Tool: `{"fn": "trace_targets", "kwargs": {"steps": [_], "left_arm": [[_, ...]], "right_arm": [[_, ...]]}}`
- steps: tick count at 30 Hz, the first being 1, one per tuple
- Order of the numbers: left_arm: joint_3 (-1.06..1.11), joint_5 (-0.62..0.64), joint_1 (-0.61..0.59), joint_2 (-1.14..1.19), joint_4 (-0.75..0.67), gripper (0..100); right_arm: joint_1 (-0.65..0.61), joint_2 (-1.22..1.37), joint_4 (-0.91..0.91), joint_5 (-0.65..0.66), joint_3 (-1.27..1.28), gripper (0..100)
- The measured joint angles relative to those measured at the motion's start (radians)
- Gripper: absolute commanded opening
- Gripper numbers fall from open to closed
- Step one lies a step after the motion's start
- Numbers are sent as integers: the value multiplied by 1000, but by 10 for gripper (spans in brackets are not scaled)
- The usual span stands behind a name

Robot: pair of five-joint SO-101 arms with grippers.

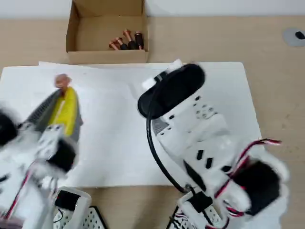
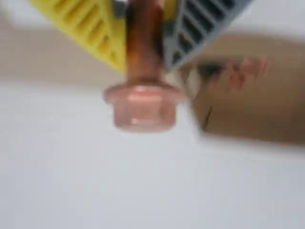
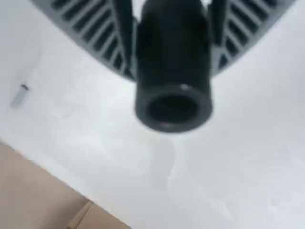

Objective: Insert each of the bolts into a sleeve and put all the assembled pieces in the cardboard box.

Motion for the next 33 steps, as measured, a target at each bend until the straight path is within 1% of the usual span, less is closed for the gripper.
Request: {"fn": "trace_targets", "kwargs": {"steps": [2,4,8,10,12,16,19,25,28,31,33], "left_arm": [[-80,0,3,-2,12,6],[-127,11,5,-2,29,6],[-152,107,5,-2,34,6],[-152,173,5,-2,34,6],[-132,232,5,-3,18,6],[-18,267,5,-2,-43,6],[80,273,5,0,-72,6],[203,292,5,3,-74,6],[238,292,5,8,-92,6],[265,292,5,3,-153,6],[287,292,5,6,-201,6]], "right_arm": [[-8,-95,-120,-3,195,10],[-41,-183,-245,-6,374,10],[-175,-292,-476,-9,663,10],[-242,-308,-578,-9,760,10],[-278,-310,-667,-9,819,10],[-299,-310,-807,-9,876,10],[-301,-310,-870,-9,881,10],[-301,-310,-925,-18,881,10],[-301,-310,-927,-91,881,10],[-301,-310,-918,-204,881,10],[-301,-310,-918,-253,881,10]]}}
